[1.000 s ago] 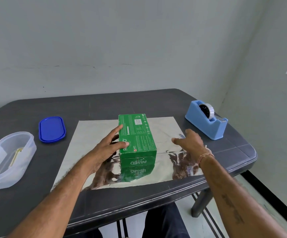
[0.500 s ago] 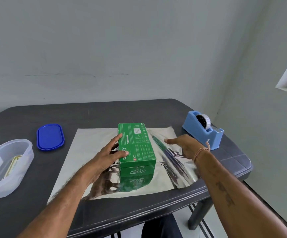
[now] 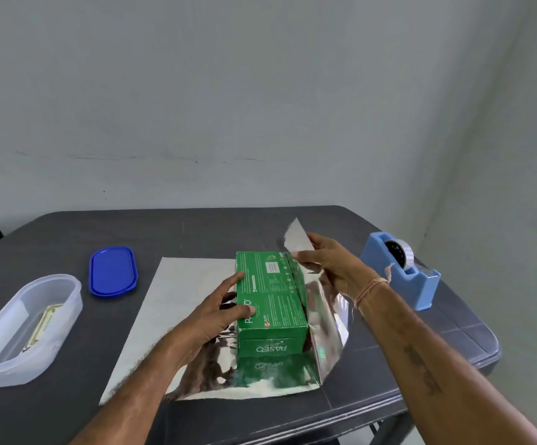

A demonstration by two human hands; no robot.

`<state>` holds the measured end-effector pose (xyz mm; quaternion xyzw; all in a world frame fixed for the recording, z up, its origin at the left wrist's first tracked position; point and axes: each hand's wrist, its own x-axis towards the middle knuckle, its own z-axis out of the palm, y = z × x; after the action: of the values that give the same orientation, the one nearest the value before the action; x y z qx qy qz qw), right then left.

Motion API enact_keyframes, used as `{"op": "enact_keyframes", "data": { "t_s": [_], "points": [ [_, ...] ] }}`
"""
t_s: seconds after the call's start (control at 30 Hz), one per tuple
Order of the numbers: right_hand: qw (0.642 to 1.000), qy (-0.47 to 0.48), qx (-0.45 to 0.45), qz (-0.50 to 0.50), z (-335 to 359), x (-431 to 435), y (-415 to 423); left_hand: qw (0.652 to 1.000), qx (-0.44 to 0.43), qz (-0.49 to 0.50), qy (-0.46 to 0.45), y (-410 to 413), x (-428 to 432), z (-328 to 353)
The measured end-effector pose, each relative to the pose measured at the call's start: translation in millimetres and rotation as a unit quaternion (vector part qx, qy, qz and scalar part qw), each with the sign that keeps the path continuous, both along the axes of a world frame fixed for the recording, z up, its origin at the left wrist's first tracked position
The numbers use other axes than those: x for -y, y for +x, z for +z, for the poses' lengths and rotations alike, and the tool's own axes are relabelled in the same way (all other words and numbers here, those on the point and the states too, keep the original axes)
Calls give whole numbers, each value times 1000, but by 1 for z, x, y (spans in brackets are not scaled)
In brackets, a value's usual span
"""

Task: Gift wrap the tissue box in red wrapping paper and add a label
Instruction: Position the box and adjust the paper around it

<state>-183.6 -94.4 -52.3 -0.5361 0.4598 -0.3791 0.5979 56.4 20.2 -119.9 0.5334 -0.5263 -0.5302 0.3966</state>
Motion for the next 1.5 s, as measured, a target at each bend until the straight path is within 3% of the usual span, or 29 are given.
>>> {"op": "enact_keyframes", "data": {
  "t_s": [0.33,0.7,0.83,1.0,1.2,1.27,1.33,1.5],
  "points": [
    [989,-10,-87,123,1,-25,36,996,-33,75,19,-2,17,3],
    [991,42,19,126,-13,-59,26,987,7,162,4,-30,33,12],
    [987,-60,-97,116,-5,-80,13,988,1,156,5,-32,35,8],
    [923,-207,-319,60,-6,-120,9,989,0,150,-10,-29,30,6],
    [798,-355,-481,73,-31,-162,13,989,1,150,-18,-29,25,4],
    [772,-378,-504,83,-42,-167,11,989,-4,147,-21,-29,24,3],
    [794,-372,-473,91,-45,-170,10,990,-8,139,-30,-30,22,2],
    [905,-308,-293,9,-39,-136,3,991,-41,124,-44,-32,19,-4]
  ]
}}
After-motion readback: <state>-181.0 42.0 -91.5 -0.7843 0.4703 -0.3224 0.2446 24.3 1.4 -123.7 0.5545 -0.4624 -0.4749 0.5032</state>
